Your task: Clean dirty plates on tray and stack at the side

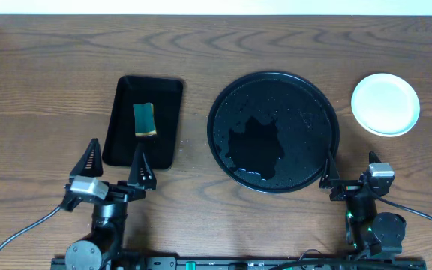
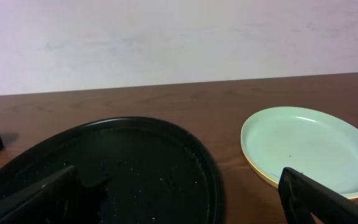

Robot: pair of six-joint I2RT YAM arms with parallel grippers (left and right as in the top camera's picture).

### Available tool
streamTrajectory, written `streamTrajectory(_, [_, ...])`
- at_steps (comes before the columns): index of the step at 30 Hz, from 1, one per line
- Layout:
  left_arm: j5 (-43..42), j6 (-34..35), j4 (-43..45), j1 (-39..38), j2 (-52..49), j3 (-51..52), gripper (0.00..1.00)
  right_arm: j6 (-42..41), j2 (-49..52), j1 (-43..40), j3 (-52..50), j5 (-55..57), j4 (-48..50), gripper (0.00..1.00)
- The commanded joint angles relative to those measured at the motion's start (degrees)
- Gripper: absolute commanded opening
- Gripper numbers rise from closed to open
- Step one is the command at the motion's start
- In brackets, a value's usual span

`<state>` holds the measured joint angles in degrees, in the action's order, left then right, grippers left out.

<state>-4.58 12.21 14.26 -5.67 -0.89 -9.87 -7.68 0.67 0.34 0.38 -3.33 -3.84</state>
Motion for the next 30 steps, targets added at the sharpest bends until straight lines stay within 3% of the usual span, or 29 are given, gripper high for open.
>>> streamTrajectory(1, [-0.3, 0.5, 0.5, 0.2, 0.8, 3.0, 0.96, -0.9, -0.4, 0.5, -0.1, 0.1, -0.2, 0.99])
streamTrajectory(10, [-0.3, 0.5, 0.4, 0.2, 0.8, 9.4, 0.96, -0.9, -0.4, 0.5, -0.1, 0.1, -0.2, 0.99])
streamTrajectory(22, [1.2, 0.9, -18.3, 0.2, 0.8, 9.6, 0.96, -0.8, -0.4, 0.5, -0.1, 0.1, -0.2, 0.99])
streamTrajectory(30, [1.2, 0.7, -18.1, 0.2, 0.8, 9.6, 0.96, -0.9, -0.4, 0.5, -0.1, 0.1, -0.2, 0.99])
